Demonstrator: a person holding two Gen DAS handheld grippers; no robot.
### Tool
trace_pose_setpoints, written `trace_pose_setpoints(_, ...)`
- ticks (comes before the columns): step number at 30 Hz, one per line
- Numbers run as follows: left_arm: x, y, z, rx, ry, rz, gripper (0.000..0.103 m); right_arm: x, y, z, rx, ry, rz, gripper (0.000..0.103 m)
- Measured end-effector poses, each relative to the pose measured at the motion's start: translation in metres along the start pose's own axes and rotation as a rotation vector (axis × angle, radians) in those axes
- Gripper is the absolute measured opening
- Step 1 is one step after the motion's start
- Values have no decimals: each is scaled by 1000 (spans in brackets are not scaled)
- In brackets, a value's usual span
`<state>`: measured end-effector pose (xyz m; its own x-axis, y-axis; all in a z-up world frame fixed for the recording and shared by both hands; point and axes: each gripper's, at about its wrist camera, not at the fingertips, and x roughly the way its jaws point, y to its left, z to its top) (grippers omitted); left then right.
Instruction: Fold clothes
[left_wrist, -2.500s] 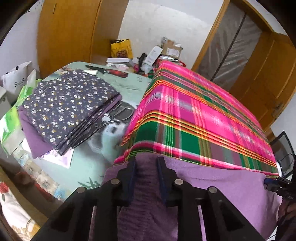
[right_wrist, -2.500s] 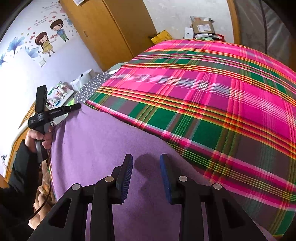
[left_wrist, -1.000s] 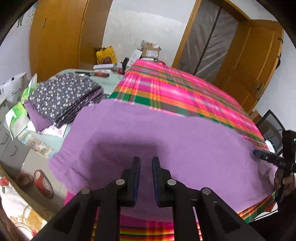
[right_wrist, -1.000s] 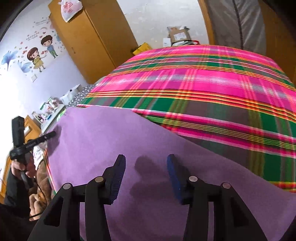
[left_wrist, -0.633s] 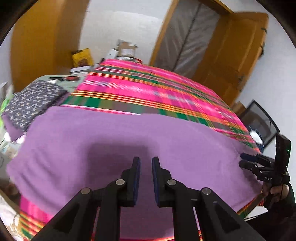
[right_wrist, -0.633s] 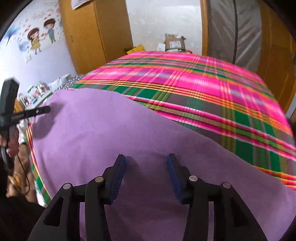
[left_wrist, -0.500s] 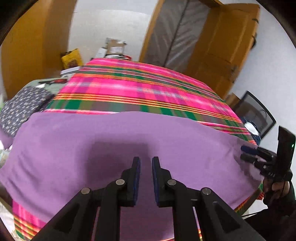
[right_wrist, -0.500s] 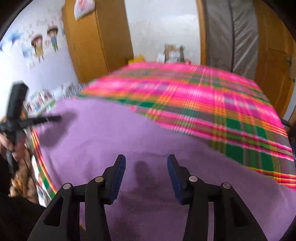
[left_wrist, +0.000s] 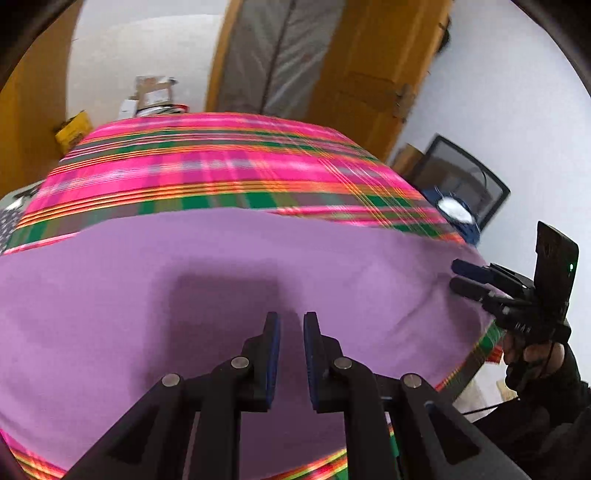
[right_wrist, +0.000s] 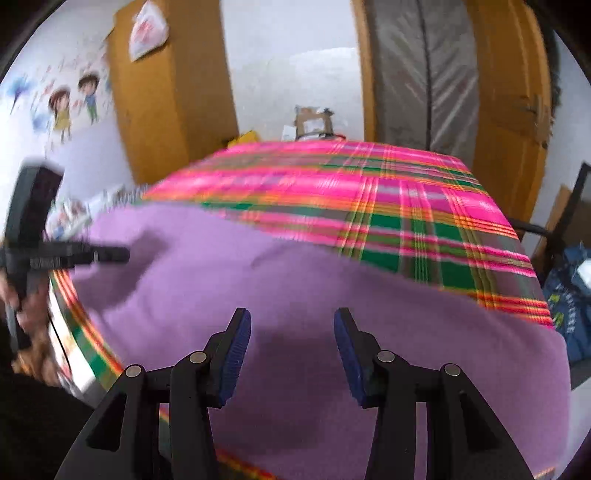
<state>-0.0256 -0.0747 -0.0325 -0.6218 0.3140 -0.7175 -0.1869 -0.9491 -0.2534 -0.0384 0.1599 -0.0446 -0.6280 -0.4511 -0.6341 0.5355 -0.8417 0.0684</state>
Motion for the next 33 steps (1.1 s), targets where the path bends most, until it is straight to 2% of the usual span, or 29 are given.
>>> trace_pose_setpoints(2, 6, -5, -1, 9, 14, -3, 12, 4, 2, -12, -20, 26, -23, 49)
trace_pose_setpoints(4, 11, -10, -3, 15, 26, -5, 12, 0, 6, -17, -49, 14, -35, 51)
trace_pose_setpoints(8, 20, -18, -5, 26, 44, -10, 12, 1, 3, -22, -62, -16, 10, 61)
trace_pose_setpoints(12, 22, -16, -6, 10, 30, -23, 14, 4, 3, -8, -32, 46, 16, 62)
trace_pose_setpoints(15, 22, -13, -8, -2, 10, -41, 14, -3, 3, 13, -1, -52, 65, 61)
trace_pose_setpoints(17, 22, -12, -9, -8, 1, -50, 14, 4, 8, 27, -18, -56, 76, 61)
trace_pose_setpoints(20, 21, -8, -11, -23, -15, -66, 14, 26, 18, 44, -47, -9, 128, 61)
trace_pose_setpoints(23, 20, -6, -13, -31, -35, -73, 14, 58, 25, 58, -48, 104, 142, 60)
trace_pose_setpoints(26, 21, -7, -14, -28, -49, -73, 14, 84, 22, 65, -21, 175, 119, 56)
trace_pose_setpoints(29, 21, -7, -14, -18, -55, -73, 14, 94, 16, 72, -2, 190, 106, 54)
trace_pose_setpoints(33, 20, -6, -12, -14, -44, -72, 14, 85, 13, 76, 21, 168, 79, 54)
